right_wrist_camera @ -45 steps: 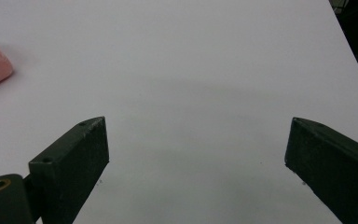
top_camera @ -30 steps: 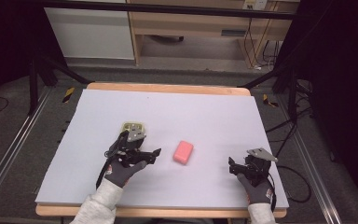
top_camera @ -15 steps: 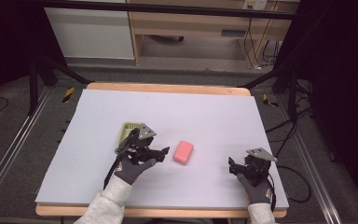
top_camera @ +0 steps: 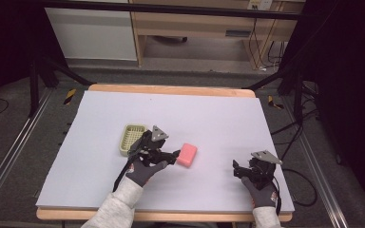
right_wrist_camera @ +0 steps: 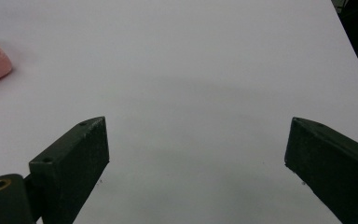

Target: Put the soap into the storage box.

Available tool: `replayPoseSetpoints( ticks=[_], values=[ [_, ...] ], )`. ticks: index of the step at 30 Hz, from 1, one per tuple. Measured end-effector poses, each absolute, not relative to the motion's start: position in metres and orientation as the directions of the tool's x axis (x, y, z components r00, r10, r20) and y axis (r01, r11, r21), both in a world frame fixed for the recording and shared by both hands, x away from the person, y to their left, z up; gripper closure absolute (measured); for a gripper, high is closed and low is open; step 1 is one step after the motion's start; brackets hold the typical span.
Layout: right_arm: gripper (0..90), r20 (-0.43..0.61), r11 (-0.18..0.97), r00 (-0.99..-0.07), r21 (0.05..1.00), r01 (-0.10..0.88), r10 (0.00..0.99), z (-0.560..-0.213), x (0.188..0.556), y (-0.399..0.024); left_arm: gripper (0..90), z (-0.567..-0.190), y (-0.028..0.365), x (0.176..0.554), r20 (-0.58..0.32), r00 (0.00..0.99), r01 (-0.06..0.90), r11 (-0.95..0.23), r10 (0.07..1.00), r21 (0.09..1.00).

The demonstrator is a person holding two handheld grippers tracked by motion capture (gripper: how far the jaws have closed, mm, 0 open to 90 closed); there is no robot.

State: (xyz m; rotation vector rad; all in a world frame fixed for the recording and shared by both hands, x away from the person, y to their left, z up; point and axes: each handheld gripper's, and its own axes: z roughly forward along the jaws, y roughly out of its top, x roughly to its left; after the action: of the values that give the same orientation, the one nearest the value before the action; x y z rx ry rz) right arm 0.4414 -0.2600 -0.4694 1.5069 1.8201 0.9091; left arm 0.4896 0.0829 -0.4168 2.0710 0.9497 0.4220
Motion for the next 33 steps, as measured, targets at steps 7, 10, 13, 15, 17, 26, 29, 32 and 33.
replayPoseSetpoints(
  ticks=[7, 10, 13, 15, 17, 26, 29, 32, 33],
  values=[
    [6.6, -0.027, 0.123, -0.174, 0.81, 0.573, 0.984, -0.47, 0.442, -0.26, 21.0, -0.418, 0.07, 0.493, -0.01, 0.668, 0.475, -0.415, 0.744, 0.776],
    [6.6, -0.02, 0.12, -0.176, 0.808, 0.577, 0.984, -0.469, 0.442, -0.26, 21.0, -0.421, 0.065, 0.495, -0.019, 0.673, 0.478, -0.415, 0.74, 0.774],
    [6.6, -0.022, 0.122, -0.177, 0.808, 0.577, 0.984, -0.469, 0.442, -0.26, 21.0, -0.423, 0.06, 0.496, -0.021, 0.675, 0.483, -0.42, 0.738, 0.768],
    [6.6, -0.02, 0.119, -0.175, 0.808, 0.578, 0.984, -0.47, 0.442, -0.26, 21.0, -0.424, 0.057, 0.497, -0.021, 0.678, 0.483, -0.423, 0.735, 0.767],
    [6.6, -0.019, 0.118, -0.173, 0.807, 0.579, 0.985, -0.47, 0.442, -0.26, 21.0, -0.425, 0.054, 0.498, -0.02, 0.679, 0.483, -0.426, 0.733, 0.765],
    [6.7, -0.019, 0.119, -0.174, 0.806, 0.58, 0.985, -0.47, 0.442, -0.26, 19.7, -0.43, 0.041, 0.502, -0.015, 0.685, 0.489, -0.443, 0.729, 0.751],
    [6.7, -0.019, 0.118, -0.173, 0.805, 0.581, 0.985, -0.47, 0.442, -0.26, 18.9, -0.431, 0.038, 0.504, -0.015, 0.685, 0.491, -0.446, 0.728, 0.748],
    [6.7, -0.019, 0.118, -0.174, 0.805, 0.581, 0.985, -0.47, 0.442, -0.26, 18.2, -0.433, 0.036, 0.505, -0.008, 0.688, 0.493, -0.458, 0.726, 0.74],
    [6.7, -0.018, 0.117, -0.174, 0.805, 0.581, 0.985, -0.47, 0.442, -0.26, 17.9, -0.434, 0.035, 0.506, -0.006, 0.686, 0.494, -0.459, 0.728, 0.738]
  ],
)
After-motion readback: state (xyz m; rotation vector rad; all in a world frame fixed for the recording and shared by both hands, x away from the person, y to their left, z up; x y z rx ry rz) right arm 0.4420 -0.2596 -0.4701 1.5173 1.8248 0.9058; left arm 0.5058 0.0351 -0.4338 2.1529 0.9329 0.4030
